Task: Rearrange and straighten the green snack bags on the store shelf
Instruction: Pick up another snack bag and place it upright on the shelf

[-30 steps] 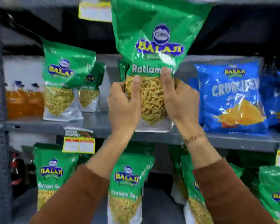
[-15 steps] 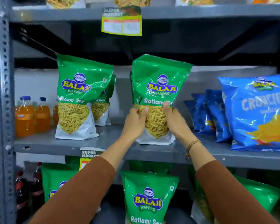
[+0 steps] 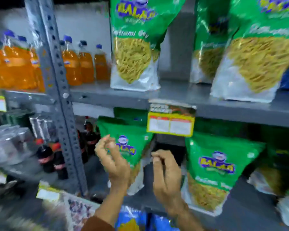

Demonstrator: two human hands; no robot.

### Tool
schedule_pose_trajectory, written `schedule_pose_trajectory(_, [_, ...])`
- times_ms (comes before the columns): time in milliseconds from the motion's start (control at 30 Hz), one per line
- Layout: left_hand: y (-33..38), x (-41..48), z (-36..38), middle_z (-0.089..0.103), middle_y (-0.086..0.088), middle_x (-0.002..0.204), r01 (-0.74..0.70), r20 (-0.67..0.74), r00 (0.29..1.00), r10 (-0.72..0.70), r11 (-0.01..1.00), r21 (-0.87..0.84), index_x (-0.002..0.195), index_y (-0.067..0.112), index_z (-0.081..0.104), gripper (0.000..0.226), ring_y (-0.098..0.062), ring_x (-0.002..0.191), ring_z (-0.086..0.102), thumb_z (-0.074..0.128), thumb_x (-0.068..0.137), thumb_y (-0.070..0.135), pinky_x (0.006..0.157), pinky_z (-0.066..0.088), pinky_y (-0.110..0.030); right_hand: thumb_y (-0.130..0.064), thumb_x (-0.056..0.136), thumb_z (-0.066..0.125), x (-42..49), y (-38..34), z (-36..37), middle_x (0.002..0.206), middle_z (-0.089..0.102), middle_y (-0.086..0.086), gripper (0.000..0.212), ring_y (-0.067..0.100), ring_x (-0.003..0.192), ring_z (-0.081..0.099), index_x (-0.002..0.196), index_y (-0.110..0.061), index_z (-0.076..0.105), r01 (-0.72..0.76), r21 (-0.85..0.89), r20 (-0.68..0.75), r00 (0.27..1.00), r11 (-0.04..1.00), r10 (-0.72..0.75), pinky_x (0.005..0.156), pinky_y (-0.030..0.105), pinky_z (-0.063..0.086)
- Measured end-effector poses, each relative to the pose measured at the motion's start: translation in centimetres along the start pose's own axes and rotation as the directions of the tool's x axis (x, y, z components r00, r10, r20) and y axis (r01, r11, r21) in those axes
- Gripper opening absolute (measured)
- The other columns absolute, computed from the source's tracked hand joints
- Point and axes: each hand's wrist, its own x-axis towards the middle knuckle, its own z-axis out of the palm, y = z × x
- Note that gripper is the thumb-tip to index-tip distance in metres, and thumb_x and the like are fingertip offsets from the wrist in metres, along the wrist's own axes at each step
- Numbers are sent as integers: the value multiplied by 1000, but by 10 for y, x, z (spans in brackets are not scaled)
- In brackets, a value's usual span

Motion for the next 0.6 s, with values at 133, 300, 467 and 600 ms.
schedule_pose_trajectory(133, [-84,-1,-60,53,-20,112,355,45,924,-381,893,275,119,7,46,59,-26,100,49,33,81,51,99,38,-50,-43,84,48,-53,54,61,111,53,-4,31,23,106,52,114,-42,44,-424,14,10,905,905,424,101,38,41])
schedule_pose_trajectory(300, [-137,4,-74,52,-13,133,549,264,701,-662,738,392,127,14,48,86,-25,124,47,23,77,79,109,33,-49,-69,76,57,-68,94,101,143,40,-6,82,8,131,41,140,-29,24,-629,-37,170,762,776,625,112,32,33])
schedule_pose_trajectory(467, [-135,1,-73,68,6,104,601,360,589,-724,690,403,95,38,63,66,-14,103,61,11,78,75,99,44,-40,-65,72,54,-71,94,111,110,58,-21,63,-17,94,55,126,-40,32,-679,-64,146,718,731,680,77,5,43])
schedule_pose_trajectory(600, [-130,-2,-71,67,14,83,634,295,603,-741,670,387,81,33,63,59,-7,85,64,12,83,60,80,47,-28,-67,73,49,-77,95,117,117,62,-5,72,6,103,60,132,-28,36,-666,-78,106,735,742,670,88,25,48])
